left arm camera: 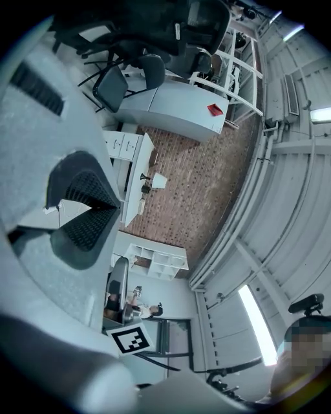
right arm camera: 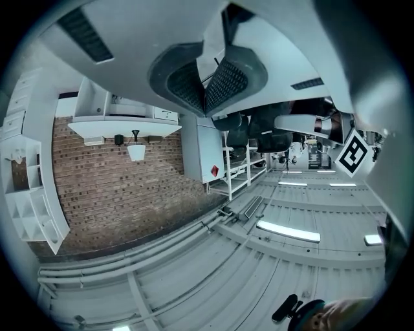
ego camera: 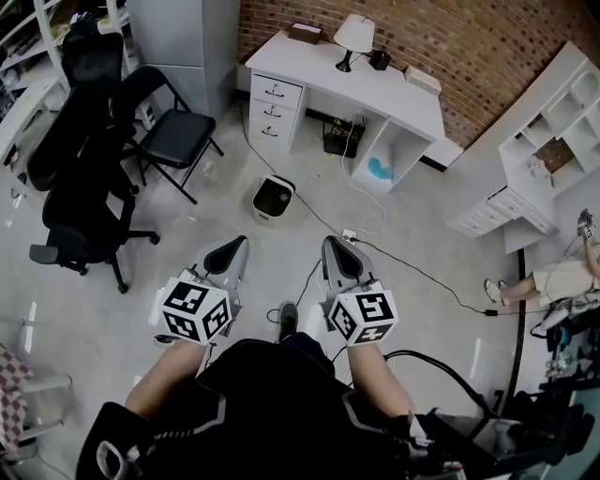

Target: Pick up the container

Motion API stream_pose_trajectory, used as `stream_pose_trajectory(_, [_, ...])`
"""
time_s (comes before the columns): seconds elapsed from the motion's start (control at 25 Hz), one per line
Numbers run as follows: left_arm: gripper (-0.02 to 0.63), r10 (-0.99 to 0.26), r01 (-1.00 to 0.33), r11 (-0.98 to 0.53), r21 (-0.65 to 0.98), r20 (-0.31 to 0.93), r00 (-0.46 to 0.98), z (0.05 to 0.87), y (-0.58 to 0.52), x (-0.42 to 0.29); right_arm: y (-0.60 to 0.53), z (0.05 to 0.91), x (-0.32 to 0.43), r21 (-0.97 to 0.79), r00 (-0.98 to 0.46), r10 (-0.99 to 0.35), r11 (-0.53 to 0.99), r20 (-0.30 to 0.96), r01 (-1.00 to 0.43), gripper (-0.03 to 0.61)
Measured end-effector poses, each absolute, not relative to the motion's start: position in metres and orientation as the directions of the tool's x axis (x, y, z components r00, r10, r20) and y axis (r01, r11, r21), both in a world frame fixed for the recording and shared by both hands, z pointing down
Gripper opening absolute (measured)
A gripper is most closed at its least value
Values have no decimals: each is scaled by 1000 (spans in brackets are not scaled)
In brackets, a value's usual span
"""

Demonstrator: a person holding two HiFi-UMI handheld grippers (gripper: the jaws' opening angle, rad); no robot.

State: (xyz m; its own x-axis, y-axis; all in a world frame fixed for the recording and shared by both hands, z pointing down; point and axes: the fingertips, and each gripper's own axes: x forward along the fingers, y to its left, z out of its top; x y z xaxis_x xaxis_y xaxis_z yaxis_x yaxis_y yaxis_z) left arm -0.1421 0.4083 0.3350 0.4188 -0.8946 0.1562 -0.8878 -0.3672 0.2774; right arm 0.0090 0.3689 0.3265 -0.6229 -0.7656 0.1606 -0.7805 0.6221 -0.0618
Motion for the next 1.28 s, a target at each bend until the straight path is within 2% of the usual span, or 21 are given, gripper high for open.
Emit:
stream_pose_trajectory(0.8, [9,-917,-934,-292,208,218,335,321,257,-73,215,328,80,-130,-704,-698,692,128,-710,9])
stream_pose_trajectory(1.28, [9,-929,-944,-236,230,233,289,326,216,-59,168,327,97,-116,-738,-664,729,121,-675,9])
